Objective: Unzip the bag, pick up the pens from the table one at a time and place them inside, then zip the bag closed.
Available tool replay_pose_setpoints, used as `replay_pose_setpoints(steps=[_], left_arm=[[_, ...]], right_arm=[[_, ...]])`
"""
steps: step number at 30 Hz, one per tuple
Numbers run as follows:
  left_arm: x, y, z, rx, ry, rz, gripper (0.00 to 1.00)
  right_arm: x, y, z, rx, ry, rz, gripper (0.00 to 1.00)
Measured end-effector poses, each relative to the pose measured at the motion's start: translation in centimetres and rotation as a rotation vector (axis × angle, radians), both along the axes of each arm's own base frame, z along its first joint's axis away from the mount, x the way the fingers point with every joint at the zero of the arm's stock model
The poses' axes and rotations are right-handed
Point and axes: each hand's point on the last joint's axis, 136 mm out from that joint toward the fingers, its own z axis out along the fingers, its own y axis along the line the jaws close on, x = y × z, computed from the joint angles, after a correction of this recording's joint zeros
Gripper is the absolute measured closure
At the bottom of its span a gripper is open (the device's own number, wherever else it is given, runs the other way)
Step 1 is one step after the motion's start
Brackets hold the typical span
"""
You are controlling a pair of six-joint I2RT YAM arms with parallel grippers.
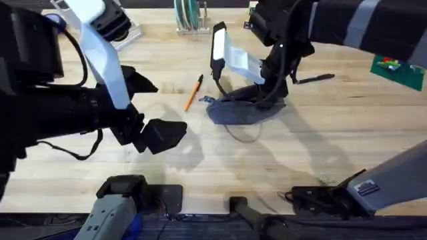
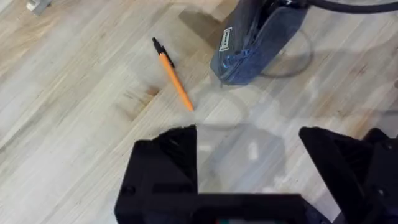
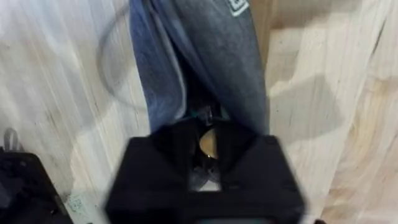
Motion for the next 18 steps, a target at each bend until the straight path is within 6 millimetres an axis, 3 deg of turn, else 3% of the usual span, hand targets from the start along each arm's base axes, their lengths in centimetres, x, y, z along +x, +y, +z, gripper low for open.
replay_pose_setpoints(steps=[5, 6, 18], left_arm=[[0.0, 0.0, 0.0, 0.0, 0.0, 0.0, 0.005], [0.0, 0.0, 0.0, 0.0, 0.0, 0.0, 0.005], [0.0, 0.0, 0.0, 0.0, 0.0, 0.0, 0.006]], right_arm=[[-0.01, 0.02, 0.0, 0.002, 0.0, 0.01, 0.118], [0.03, 0.02, 0.0, 0.002, -0.003, 0.015, 0.033], [0.0, 0.01, -0.06, 0.001, -0.001, 0.02, 0.005]])
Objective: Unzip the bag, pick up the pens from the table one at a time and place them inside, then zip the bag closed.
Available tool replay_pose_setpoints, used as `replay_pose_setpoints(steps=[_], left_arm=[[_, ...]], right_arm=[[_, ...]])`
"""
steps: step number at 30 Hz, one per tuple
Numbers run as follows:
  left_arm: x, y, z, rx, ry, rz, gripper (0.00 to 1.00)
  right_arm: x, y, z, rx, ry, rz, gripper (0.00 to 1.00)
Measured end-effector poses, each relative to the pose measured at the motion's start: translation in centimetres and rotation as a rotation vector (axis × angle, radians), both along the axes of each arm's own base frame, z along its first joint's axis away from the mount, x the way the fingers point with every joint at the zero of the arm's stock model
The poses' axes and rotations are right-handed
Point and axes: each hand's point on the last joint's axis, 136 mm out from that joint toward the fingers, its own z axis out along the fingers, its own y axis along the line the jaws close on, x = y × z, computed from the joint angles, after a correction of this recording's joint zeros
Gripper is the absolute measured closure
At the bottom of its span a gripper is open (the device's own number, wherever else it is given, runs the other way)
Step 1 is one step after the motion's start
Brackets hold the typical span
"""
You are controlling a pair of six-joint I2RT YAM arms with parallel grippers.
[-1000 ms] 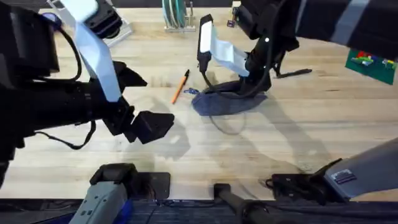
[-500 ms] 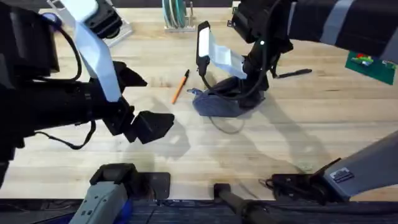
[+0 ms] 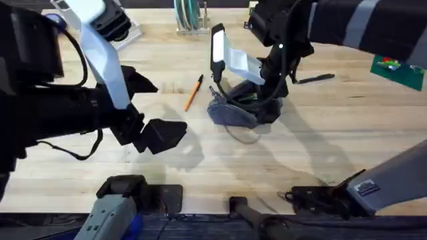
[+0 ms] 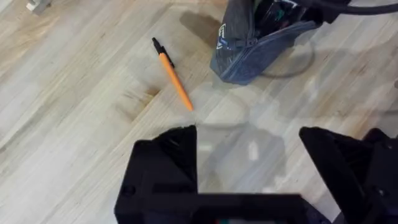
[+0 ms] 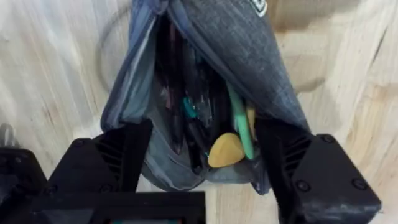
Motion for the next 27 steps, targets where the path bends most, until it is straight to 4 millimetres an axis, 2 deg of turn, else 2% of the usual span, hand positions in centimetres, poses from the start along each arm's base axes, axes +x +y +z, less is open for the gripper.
replay_pose_setpoints(steps=[27], left_arm=[[-0.9, 0.15, -0.63, 0.009, 0.05, 0.007, 0.005]], right_arm=[[-0.36, -0.16, 0.01, -0.008, 0.014, 0.001, 0.005]])
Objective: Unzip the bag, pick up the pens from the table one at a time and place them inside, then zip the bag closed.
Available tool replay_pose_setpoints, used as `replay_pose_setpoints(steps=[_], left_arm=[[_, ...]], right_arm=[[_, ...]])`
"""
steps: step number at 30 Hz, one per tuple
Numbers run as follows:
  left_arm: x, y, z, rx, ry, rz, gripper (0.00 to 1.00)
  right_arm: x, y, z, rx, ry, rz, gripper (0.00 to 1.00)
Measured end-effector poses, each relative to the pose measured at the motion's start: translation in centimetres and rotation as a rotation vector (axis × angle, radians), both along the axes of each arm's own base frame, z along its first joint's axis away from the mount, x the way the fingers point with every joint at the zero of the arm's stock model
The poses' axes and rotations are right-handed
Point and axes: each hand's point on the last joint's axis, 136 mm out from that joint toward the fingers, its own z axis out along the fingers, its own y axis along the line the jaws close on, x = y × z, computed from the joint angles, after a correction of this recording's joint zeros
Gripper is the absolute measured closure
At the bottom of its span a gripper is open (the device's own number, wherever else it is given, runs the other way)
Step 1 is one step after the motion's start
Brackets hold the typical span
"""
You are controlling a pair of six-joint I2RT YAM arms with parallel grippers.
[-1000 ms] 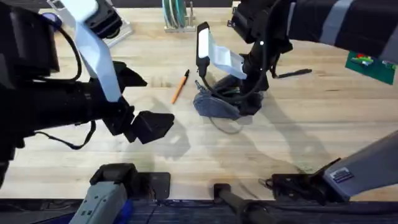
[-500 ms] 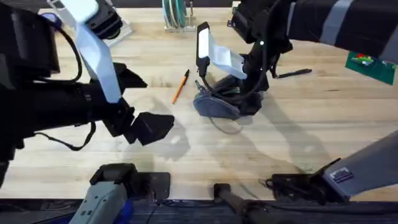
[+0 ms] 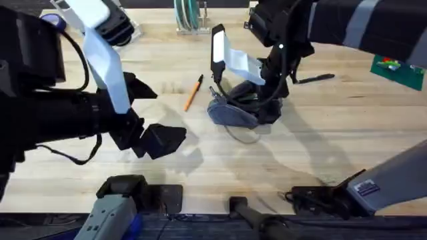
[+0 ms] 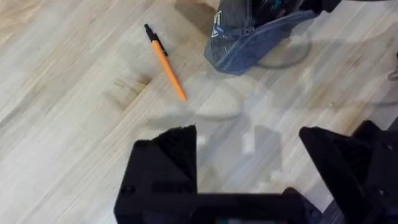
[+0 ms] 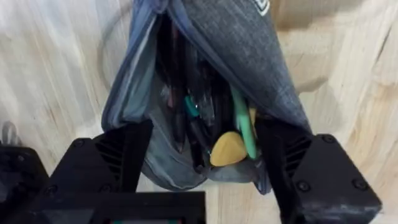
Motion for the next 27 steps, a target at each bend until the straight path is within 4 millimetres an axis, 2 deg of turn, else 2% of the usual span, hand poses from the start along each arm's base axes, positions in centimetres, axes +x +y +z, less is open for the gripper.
replay_pose_setpoints(steps=[15, 27], left_arm=[[0.0, 0.0, 0.0, 0.001, 0.0, 0.0, 0.006], [0.0, 0.0, 0.0, 0.0, 0.0, 0.0, 0.006]], right_arm=[[-0.9, -0.5, 0.6, -0.015, 0.027, -0.001, 0.005], [-1.8, -1.0, 5.4, 0.042, -0.076, -0.001, 0.004]])
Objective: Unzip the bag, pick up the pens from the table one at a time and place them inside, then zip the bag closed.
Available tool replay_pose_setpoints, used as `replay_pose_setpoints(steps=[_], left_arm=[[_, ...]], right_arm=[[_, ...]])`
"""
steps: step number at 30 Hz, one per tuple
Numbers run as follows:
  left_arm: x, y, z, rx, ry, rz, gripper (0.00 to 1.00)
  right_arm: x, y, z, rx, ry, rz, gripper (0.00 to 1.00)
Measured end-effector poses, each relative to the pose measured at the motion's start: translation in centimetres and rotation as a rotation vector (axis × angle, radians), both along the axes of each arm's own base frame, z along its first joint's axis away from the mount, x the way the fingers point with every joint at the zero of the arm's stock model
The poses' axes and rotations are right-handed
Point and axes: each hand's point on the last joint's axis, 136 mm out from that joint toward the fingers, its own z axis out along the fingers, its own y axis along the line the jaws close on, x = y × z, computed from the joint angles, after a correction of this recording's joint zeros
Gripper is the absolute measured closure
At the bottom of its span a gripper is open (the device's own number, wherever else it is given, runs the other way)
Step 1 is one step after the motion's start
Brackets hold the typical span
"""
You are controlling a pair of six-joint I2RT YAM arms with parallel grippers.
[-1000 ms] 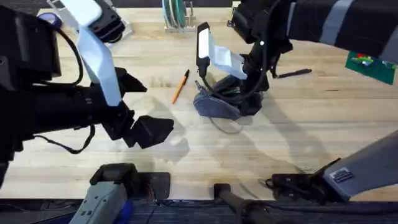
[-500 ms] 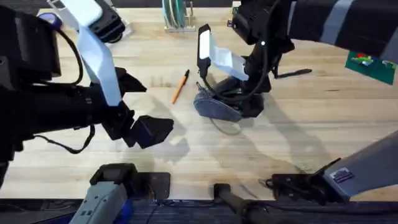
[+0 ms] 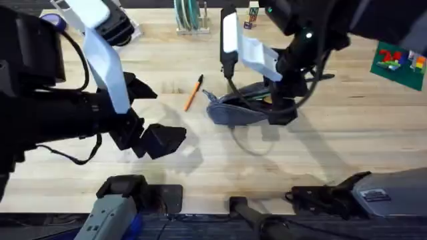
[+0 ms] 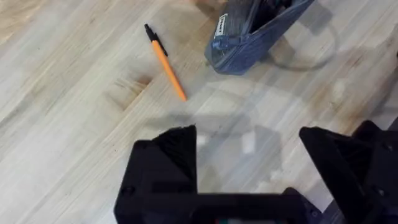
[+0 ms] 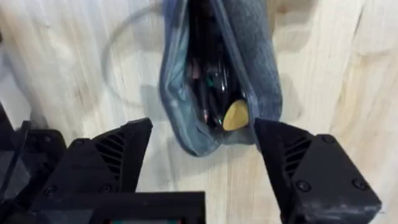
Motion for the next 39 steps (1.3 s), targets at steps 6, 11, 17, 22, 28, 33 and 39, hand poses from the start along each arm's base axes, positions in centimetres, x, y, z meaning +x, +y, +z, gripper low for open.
replay_pose_setpoints(steps=[6, 11, 17, 22, 28, 33, 39], left_arm=[[0.0, 0.0, 0.0, 0.0, 0.0, 0.0, 0.005], [0.0, 0.0, 0.0, 0.0, 0.0, 0.0, 0.006], [0.0, 0.0, 0.0, 0.0, 0.0, 0.0, 0.006], [0.0, 0.0, 0.0, 0.0, 0.0, 0.0, 0.006], [0.1, 0.2, -0.1, 0.013, 0.001, 0.007, 0.006], [0.1, 0.4, -0.2, 0.023, 0.001, 0.012, 0.006], [0.1, 0.4, -0.2, 0.025, 0.0, 0.013, 0.006]], right_arm=[[-0.8, -0.4, 2.1, 0.023, -0.042, -0.004, 0.004], [-1.6, -0.8, 3.4, 0.037, -0.06, -0.015, 0.004], [-2.9, -1.5, 4.4, 0.034, -0.055, -0.018, 0.004], [-3.7, -2.0, 4.9, 0.031, -0.048, -0.027, 0.004], [-3.9, -2.1, 5.8, 0.05, -0.076, -0.054, 0.004], [-3.9, -2.9, 7.0, 0.077, -0.115, -0.123, 0.004], [-3.3, -5.5, 8.8, 0.115, -0.175, -0.282, 0.004]])
